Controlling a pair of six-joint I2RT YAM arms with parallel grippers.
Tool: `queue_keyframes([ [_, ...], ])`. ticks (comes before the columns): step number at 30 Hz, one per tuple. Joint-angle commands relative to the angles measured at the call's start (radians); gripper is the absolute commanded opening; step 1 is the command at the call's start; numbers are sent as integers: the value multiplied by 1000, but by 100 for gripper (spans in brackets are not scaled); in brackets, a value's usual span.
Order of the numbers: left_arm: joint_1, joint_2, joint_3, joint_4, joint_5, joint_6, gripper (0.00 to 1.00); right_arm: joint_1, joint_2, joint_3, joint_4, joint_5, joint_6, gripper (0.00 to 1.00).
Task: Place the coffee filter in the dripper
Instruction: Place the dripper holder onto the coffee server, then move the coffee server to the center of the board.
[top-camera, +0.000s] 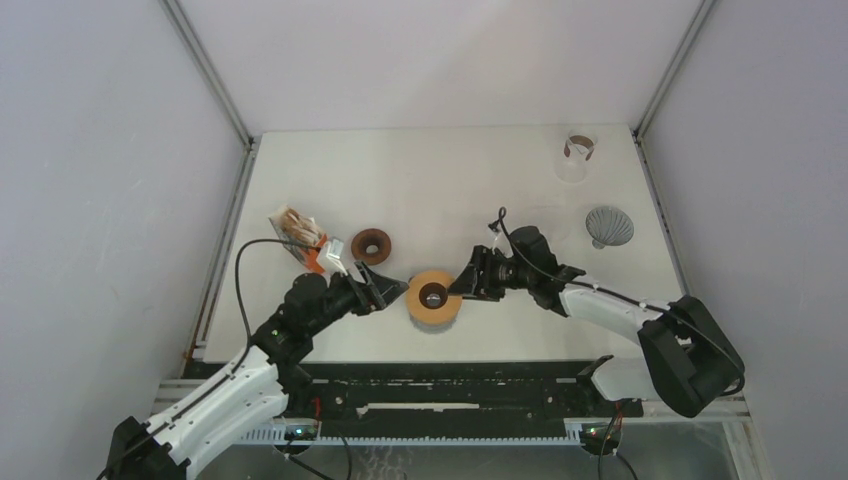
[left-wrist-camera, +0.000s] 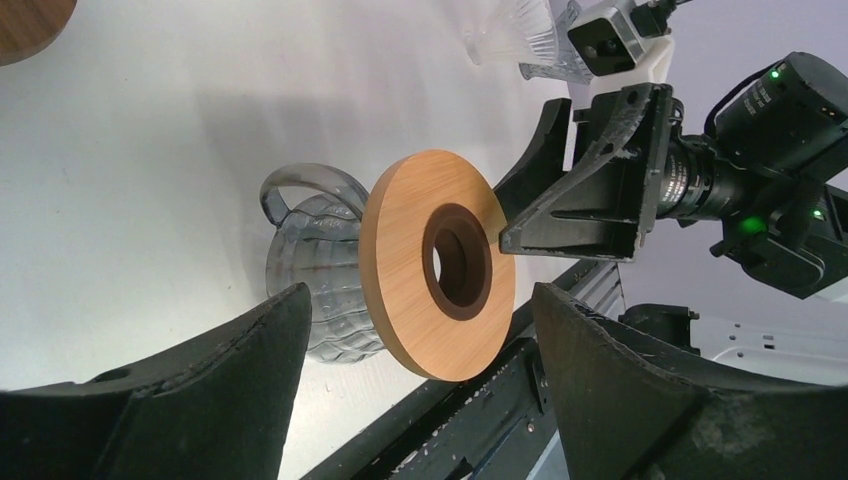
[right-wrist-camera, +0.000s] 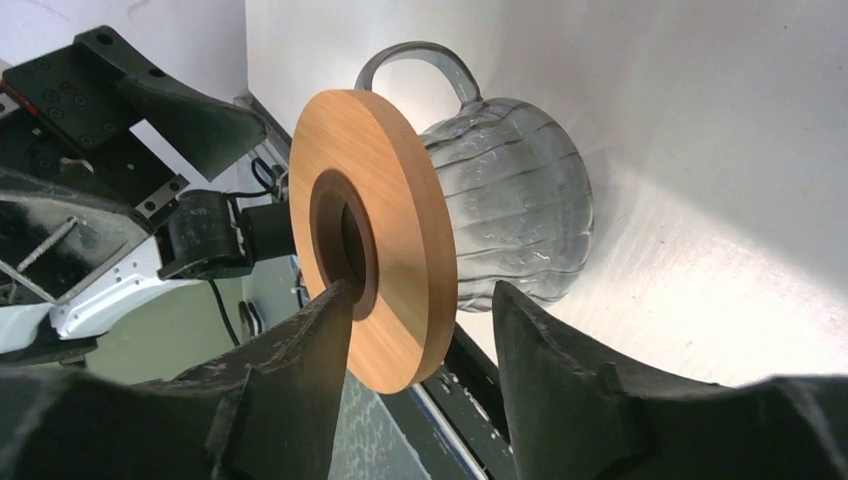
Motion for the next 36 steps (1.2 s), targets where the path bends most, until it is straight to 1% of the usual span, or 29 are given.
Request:
queue_keyframes([
  [1, -7, -3, -26, 41, 12, -3, 87, 8, -102, 67, -109, 40, -101, 66],
  [3, -7, -15, -25, 32, -2, 2, 88, 23, -139, 105, -192, 79, -169, 74],
  [6, -7, -33, -14, 2, -24, 17, 91, 71, -186, 143, -284, 154, -253, 84],
  [9, -7, -44, -10, -13, -26, 19, 94, 141, -210, 156, -339, 262, -311, 89],
  [12, -7, -58, -16, -11, -3, 41, 97, 223, -225, 156, -367, 382, -350, 91],
  [15, -7, -99, -25, -11, 43, 103, 99, 286, -242, 156, -379, 470, -384, 92],
  [19, -13, -193, -67, -18, 61, 182, 100, 308, -267, 154, -380, 520, -402, 91],
  [21, -34, -233, -91, -21, 28, 193, 100, 307, -287, 154, -377, 538, -410, 92],
  [25, -137, -249, -102, -37, -76, 224, 100, 309, -311, 153, -366, 543, -430, 92],
  [28, -232, -222, -87, -65, -169, 303, 100, 313, -317, 145, -365, 548, -443, 92],
  [32, -387, -232, -87, -89, -340, 384, 100, 314, -333, 133, -366, 556, -449, 92],
  [36, -513, -210, -117, -56, -520, 447, 100, 311, -357, 120, -354, 561, -452, 92],
])
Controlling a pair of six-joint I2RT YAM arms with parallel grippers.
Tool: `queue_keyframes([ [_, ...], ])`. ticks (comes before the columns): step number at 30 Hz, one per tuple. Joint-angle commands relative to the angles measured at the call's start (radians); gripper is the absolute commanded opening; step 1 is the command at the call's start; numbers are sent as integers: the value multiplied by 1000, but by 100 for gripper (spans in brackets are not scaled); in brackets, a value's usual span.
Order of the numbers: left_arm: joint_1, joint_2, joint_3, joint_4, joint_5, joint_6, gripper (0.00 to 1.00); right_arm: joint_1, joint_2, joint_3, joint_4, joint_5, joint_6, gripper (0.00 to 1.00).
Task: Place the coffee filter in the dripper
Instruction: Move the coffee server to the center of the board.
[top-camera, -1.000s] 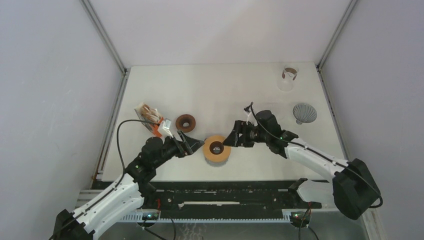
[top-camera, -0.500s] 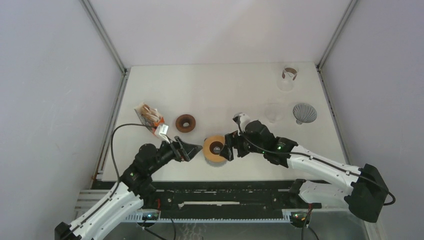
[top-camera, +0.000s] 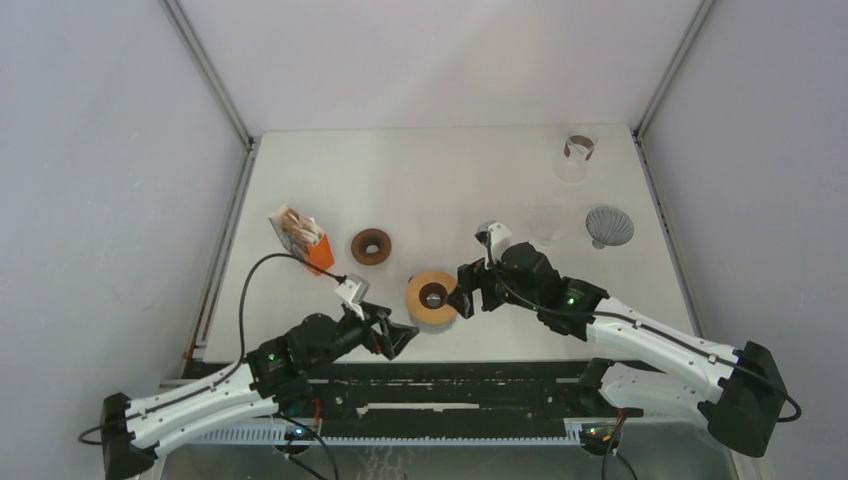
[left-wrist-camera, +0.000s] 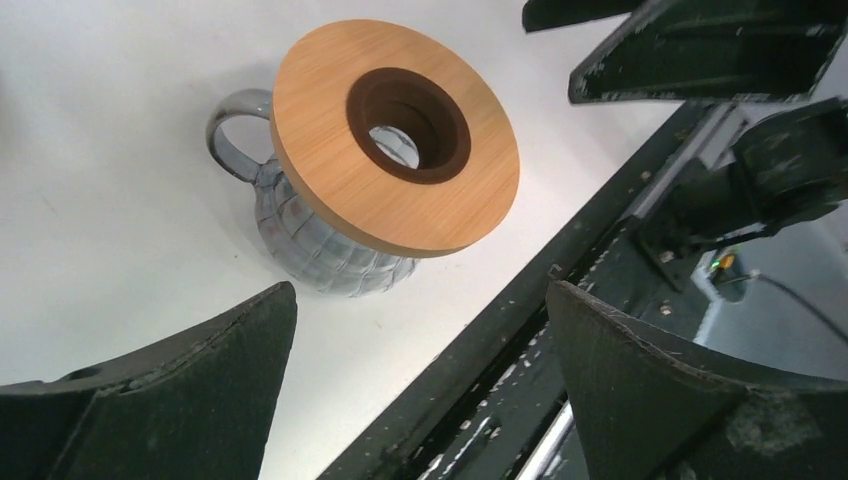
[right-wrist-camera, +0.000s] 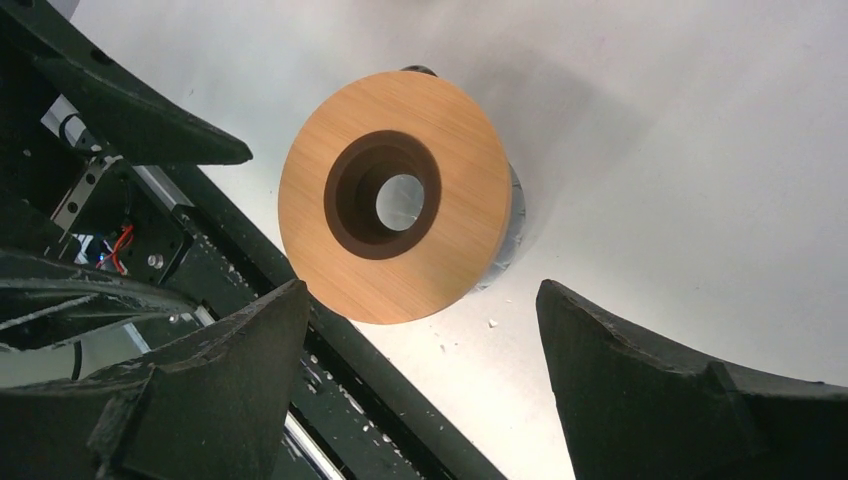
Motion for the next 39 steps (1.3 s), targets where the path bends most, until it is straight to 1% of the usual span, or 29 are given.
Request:
queue_keyframes([
  [1, -119, 38, -34, 60, -270, 130, 100, 4, -42, -7, 36, 27, -28, 92],
  [4, -185, 130, -39, 131, -367, 189, 100, 0, -48, -7, 37, 29, -28, 92],
  [7, -213, 209, -39, 218, -398, 233, 100, -7, -61, -7, 43, 21, -27, 92],
  [11, -215, 258, -81, 340, -406, 255, 100, -29, -86, -6, 47, 4, -19, 92],
  [19, -215, 377, -152, 584, -400, 374, 100, -98, -137, -6, 59, -65, 12, 92],
  [22, -215, 459, -163, 680, -408, 407, 96, -125, -149, -6, 61, -91, 26, 92],
  [24, -215, 502, -173, 746, -403, 421, 95, -141, -156, -7, 61, -107, 33, 93],
  [26, -215, 541, -170, 783, -399, 429, 95, -152, -161, -7, 59, -121, 35, 92],
  [32, -215, 694, -152, 913, -446, 453, 95, -188, -183, -5, 55, -154, 32, 92],
  [36, -201, 791, -133, 983, -463, 468, 92, -214, -194, -6, 49, -180, 28, 92],
  [39, -176, 830, -134, 1037, -458, 472, 90, -230, -203, -6, 44, -192, 26, 93],
])
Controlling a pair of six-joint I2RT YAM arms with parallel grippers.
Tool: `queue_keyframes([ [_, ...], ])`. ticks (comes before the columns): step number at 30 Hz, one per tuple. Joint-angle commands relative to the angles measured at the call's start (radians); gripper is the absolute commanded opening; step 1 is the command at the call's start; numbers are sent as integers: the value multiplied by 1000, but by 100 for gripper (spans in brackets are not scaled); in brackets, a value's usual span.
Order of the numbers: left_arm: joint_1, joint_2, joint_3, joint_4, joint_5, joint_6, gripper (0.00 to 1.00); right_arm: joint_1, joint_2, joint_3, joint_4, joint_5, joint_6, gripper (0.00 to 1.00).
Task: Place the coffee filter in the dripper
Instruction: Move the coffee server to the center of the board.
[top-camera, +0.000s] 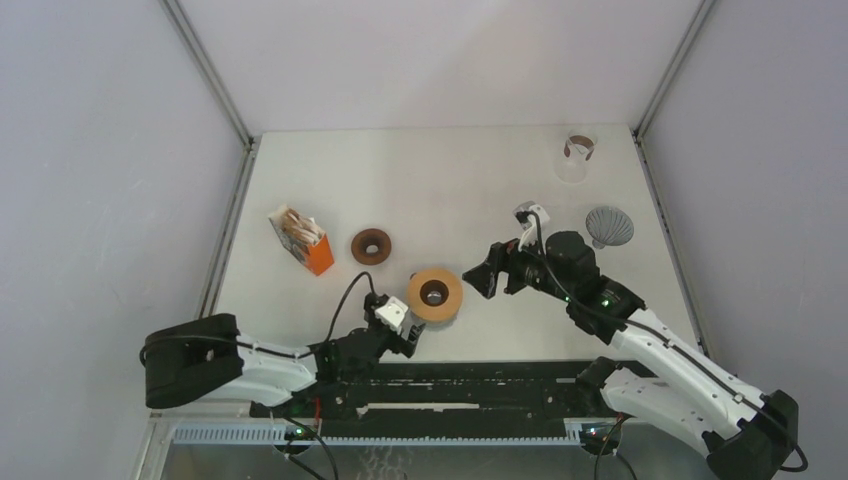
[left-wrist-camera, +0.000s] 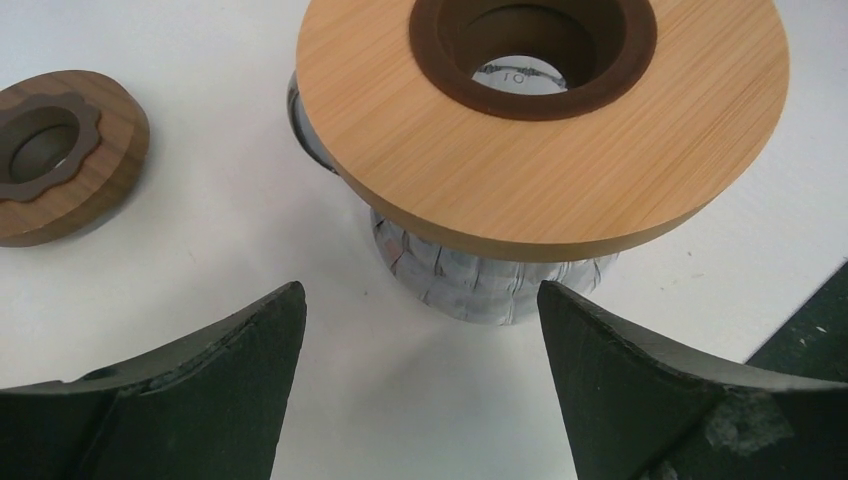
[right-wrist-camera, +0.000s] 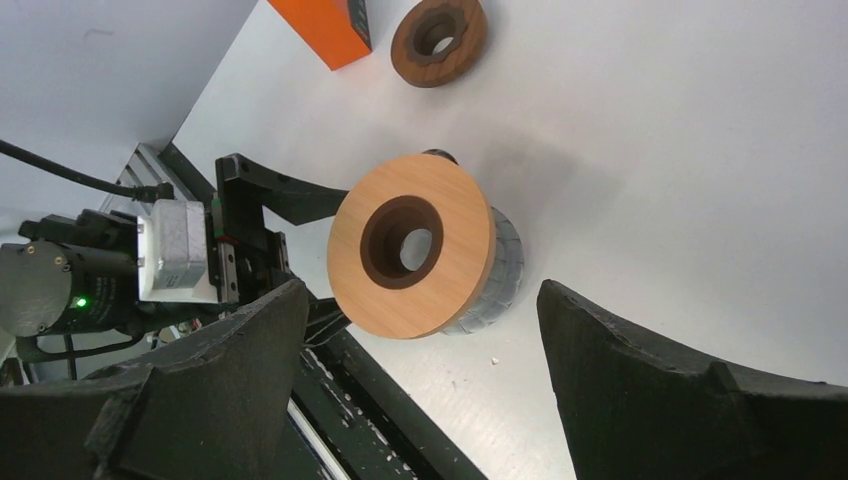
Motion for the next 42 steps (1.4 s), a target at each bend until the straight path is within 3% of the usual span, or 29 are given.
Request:
queue_keyframes([
  [1, 39, 42, 20, 162, -20, 32, 90, -23, -27, 5, 24, -37, 3, 92],
  [12, 202, 123, 83, 273, 149, 81, 89, -69, -35, 5, 16, -52, -9, 92],
  [33, 407, 380, 292, 369, 380, 126, 89, -129, -21, 6, -51, -14, -40, 93],
  [37, 427, 400, 325, 370, 395, 130, 89, -116, 7, -3, -42, 2, -51, 92],
  [42, 432, 361, 289, 372, 388, 110, 89, -15, 26, -27, -34, 138, -62, 91],
])
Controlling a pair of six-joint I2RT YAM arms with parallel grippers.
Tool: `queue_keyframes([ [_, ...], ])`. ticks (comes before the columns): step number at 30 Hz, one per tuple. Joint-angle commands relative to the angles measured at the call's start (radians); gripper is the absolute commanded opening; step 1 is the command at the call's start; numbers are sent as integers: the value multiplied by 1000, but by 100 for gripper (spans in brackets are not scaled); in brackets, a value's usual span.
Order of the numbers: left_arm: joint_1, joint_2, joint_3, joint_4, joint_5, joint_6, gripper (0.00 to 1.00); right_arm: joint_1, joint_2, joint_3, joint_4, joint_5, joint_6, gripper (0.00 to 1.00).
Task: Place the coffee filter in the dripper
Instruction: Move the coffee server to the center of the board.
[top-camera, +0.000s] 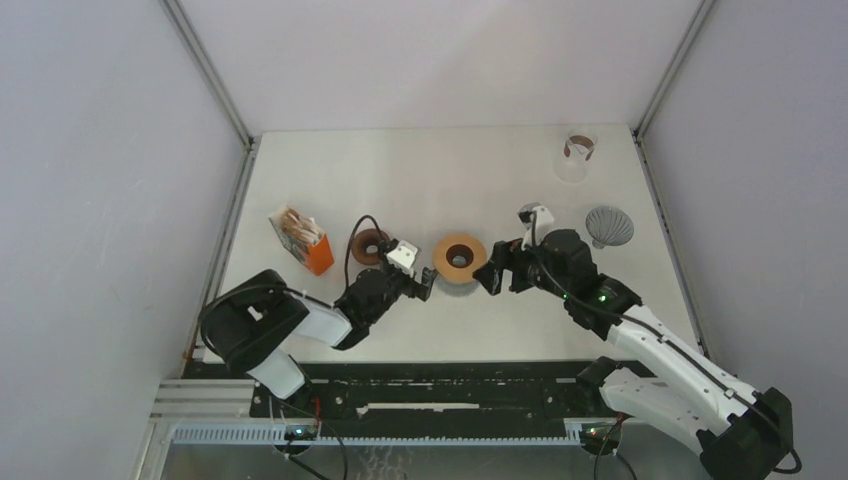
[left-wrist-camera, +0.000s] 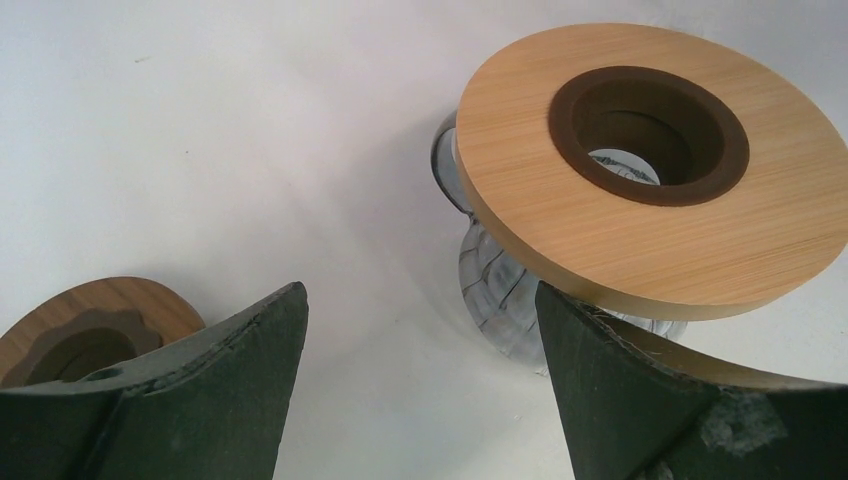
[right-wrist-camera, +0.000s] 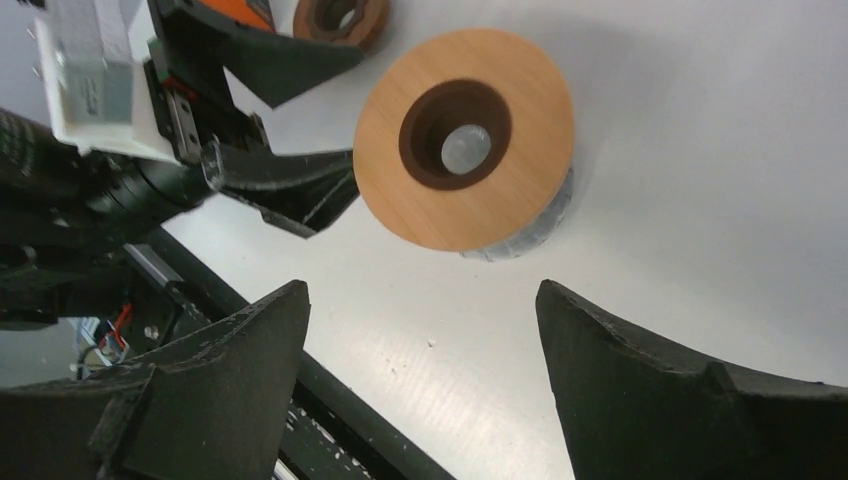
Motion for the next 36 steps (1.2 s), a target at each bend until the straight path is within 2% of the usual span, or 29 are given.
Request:
queue_keyframes([
  [1, 8, -52, -6, 95, 12, -3, 89, 96, 4, -32, 40, 140, -23, 91],
  [5, 7, -118, -53, 57, 5, -31, 90, 181, 20, -81, 99, 230, 7, 91],
  [16, 8, -387, -138, -213, -71, -160, 90, 329, 186, -139, 313, 395, 39, 86],
  [21, 13, -554, -44, -556, -170, -249, 92, 340, 269, -139, 393, 463, 48, 81],
  [26, 45, -673, 40, -784, -164, -319, 94, 338, 349, -137, 464, 491, 52, 75],
  [29, 74, -725, 69, -865, -130, -363, 95, 334, 385, -135, 497, 513, 64, 70],
  [36, 119, -800, 91, -917, -65, -412, 95, 272, 474, -93, 542, 500, 56, 62],
])
